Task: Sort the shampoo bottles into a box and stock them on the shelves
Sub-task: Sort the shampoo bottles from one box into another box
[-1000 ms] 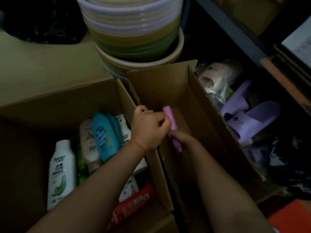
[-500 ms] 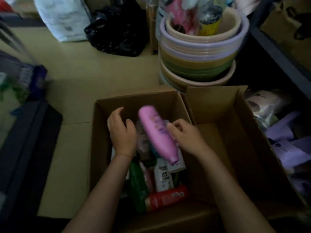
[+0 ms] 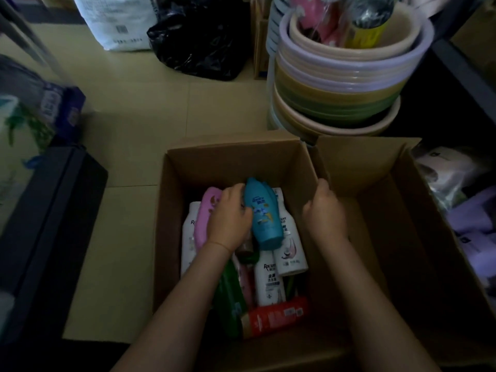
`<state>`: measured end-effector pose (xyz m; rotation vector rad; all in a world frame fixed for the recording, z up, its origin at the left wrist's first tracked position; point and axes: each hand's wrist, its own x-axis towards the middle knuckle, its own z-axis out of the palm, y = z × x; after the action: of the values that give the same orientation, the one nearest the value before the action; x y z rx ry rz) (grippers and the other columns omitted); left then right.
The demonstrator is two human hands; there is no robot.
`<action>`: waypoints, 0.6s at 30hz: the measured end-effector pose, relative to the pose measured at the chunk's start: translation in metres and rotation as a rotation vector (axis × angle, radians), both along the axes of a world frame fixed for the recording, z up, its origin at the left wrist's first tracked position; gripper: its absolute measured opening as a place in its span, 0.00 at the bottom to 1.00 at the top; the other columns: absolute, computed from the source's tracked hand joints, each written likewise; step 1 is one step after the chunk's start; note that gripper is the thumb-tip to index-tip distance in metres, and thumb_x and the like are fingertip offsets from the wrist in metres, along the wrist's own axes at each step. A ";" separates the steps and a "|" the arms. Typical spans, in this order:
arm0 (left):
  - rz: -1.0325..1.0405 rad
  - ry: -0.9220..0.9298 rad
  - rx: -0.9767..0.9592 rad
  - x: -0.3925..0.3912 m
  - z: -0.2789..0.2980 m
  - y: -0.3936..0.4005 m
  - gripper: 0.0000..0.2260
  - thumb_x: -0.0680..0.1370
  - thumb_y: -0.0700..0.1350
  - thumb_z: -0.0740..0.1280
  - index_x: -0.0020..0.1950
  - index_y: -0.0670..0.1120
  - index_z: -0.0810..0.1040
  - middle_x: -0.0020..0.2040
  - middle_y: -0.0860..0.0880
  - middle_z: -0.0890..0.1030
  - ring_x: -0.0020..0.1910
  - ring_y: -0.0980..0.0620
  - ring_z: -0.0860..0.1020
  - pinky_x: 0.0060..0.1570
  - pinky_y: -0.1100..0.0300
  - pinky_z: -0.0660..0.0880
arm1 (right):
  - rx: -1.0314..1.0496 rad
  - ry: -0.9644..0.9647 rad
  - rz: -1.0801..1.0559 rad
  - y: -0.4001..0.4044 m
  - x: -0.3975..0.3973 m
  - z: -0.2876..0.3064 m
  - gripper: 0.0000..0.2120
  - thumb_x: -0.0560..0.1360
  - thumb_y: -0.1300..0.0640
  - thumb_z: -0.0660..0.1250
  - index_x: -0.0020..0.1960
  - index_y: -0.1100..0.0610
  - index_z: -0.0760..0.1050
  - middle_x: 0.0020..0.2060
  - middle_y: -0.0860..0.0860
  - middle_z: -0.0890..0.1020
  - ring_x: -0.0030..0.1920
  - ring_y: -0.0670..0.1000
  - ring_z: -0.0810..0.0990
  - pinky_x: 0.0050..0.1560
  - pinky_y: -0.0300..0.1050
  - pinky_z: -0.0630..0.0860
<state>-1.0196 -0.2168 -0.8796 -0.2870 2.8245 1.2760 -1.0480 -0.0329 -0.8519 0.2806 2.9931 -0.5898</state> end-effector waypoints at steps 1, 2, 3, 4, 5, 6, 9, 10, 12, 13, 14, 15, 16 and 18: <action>-0.013 -0.004 -0.010 -0.002 -0.003 0.002 0.21 0.79 0.42 0.65 0.72 0.48 0.69 0.69 0.47 0.72 0.66 0.50 0.70 0.58 0.63 0.64 | -0.031 -0.064 -0.046 0.003 -0.002 -0.001 0.19 0.80 0.60 0.63 0.70 0.57 0.65 0.58 0.57 0.79 0.52 0.55 0.81 0.44 0.48 0.79; -0.021 -0.017 -0.010 -0.003 -0.005 0.004 0.21 0.79 0.42 0.64 0.73 0.48 0.69 0.70 0.48 0.70 0.66 0.51 0.70 0.59 0.62 0.65 | -0.102 -0.137 -0.088 0.007 -0.003 -0.003 0.16 0.80 0.59 0.63 0.67 0.56 0.67 0.57 0.56 0.79 0.52 0.55 0.80 0.44 0.48 0.78; -0.031 -0.039 -0.004 -0.004 -0.007 0.005 0.22 0.79 0.43 0.64 0.73 0.48 0.68 0.71 0.48 0.69 0.66 0.50 0.70 0.60 0.59 0.68 | -0.209 -0.202 -0.120 0.012 -0.003 -0.004 0.15 0.80 0.59 0.63 0.67 0.55 0.68 0.57 0.55 0.79 0.52 0.53 0.79 0.44 0.47 0.76; -0.046 -0.059 0.003 -0.003 -0.008 0.005 0.22 0.80 0.43 0.64 0.74 0.48 0.67 0.72 0.48 0.68 0.67 0.49 0.71 0.62 0.56 0.69 | -0.332 -0.260 -0.141 0.016 0.000 -0.005 0.16 0.81 0.58 0.63 0.67 0.53 0.69 0.57 0.53 0.78 0.51 0.51 0.77 0.45 0.45 0.73; -0.064 -0.074 0.000 -0.001 -0.008 0.005 0.22 0.79 0.42 0.64 0.74 0.47 0.67 0.72 0.47 0.68 0.68 0.48 0.71 0.64 0.55 0.69 | -0.455 -0.306 -0.156 0.017 0.004 -0.002 0.17 0.81 0.59 0.63 0.69 0.50 0.70 0.55 0.49 0.78 0.50 0.48 0.76 0.46 0.43 0.72; -0.086 -0.086 -0.028 0.003 -0.005 0.003 0.23 0.79 0.42 0.64 0.74 0.47 0.67 0.73 0.46 0.67 0.69 0.47 0.69 0.66 0.55 0.67 | -0.543 -0.342 -0.161 0.016 0.008 0.000 0.19 0.81 0.59 0.62 0.70 0.48 0.69 0.52 0.46 0.78 0.48 0.46 0.76 0.44 0.40 0.71; -0.089 -0.063 -0.393 0.021 0.006 -0.017 0.29 0.74 0.44 0.69 0.75 0.45 0.67 0.77 0.42 0.64 0.76 0.42 0.61 0.74 0.50 0.55 | -0.598 -0.361 -0.204 0.007 0.020 0.005 0.20 0.81 0.60 0.60 0.72 0.48 0.68 0.53 0.47 0.78 0.44 0.45 0.76 0.37 0.37 0.69; -0.047 -0.051 -0.533 0.028 0.010 -0.030 0.34 0.71 0.45 0.70 0.76 0.44 0.65 0.78 0.40 0.62 0.77 0.40 0.59 0.75 0.45 0.51 | -0.576 -0.365 -0.225 0.004 0.021 0.006 0.20 0.82 0.60 0.59 0.73 0.50 0.68 0.56 0.49 0.79 0.42 0.45 0.76 0.36 0.37 0.69; 0.108 -0.111 -0.608 0.040 0.022 -0.053 0.41 0.71 0.46 0.72 0.80 0.43 0.57 0.79 0.39 0.58 0.79 0.39 0.54 0.75 0.40 0.49 | -0.494 -0.416 -0.249 -0.001 0.022 0.009 0.18 0.82 0.61 0.58 0.71 0.56 0.70 0.57 0.54 0.80 0.39 0.45 0.74 0.33 0.37 0.67; 0.157 -0.166 -0.560 0.045 0.026 -0.061 0.41 0.73 0.46 0.72 0.81 0.43 0.54 0.80 0.39 0.56 0.79 0.40 0.53 0.75 0.39 0.52 | -0.429 -0.454 -0.251 -0.003 0.026 0.012 0.15 0.82 0.61 0.58 0.68 0.59 0.73 0.56 0.56 0.80 0.40 0.48 0.74 0.33 0.38 0.67; 0.181 -0.190 -0.489 0.048 0.032 -0.066 0.40 0.74 0.44 0.71 0.81 0.42 0.52 0.80 0.38 0.57 0.79 0.40 0.53 0.75 0.39 0.57 | -0.351 -0.490 -0.251 -0.003 0.034 0.013 0.13 0.82 0.60 0.59 0.64 0.61 0.75 0.54 0.57 0.81 0.41 0.50 0.75 0.36 0.40 0.69; 0.219 -0.189 -0.406 0.049 0.039 -0.071 0.38 0.75 0.42 0.70 0.81 0.43 0.54 0.78 0.38 0.59 0.78 0.40 0.56 0.73 0.41 0.62 | -0.259 -0.522 -0.250 -0.003 0.044 0.015 0.10 0.82 0.59 0.60 0.59 0.62 0.76 0.51 0.58 0.82 0.42 0.52 0.76 0.38 0.42 0.70; 0.295 -0.178 -0.329 0.047 0.045 -0.078 0.36 0.76 0.40 0.69 0.80 0.43 0.56 0.76 0.38 0.62 0.75 0.39 0.61 0.70 0.43 0.66 | -0.162 -0.561 -0.252 0.000 0.055 0.016 0.09 0.82 0.58 0.60 0.55 0.61 0.77 0.48 0.57 0.82 0.42 0.53 0.76 0.39 0.43 0.71; 0.535 -0.285 -0.232 0.043 0.053 -0.098 0.31 0.76 0.39 0.69 0.77 0.42 0.61 0.72 0.37 0.66 0.67 0.38 0.71 0.64 0.47 0.71 | -0.020 -0.650 -0.240 0.007 0.072 0.024 0.09 0.82 0.55 0.61 0.52 0.60 0.77 0.42 0.55 0.79 0.41 0.54 0.76 0.39 0.44 0.71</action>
<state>-0.9769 -0.3152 -0.8261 -1.1923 2.7272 0.8547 -0.9762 -0.0261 -0.8280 0.6859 2.3409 -0.4351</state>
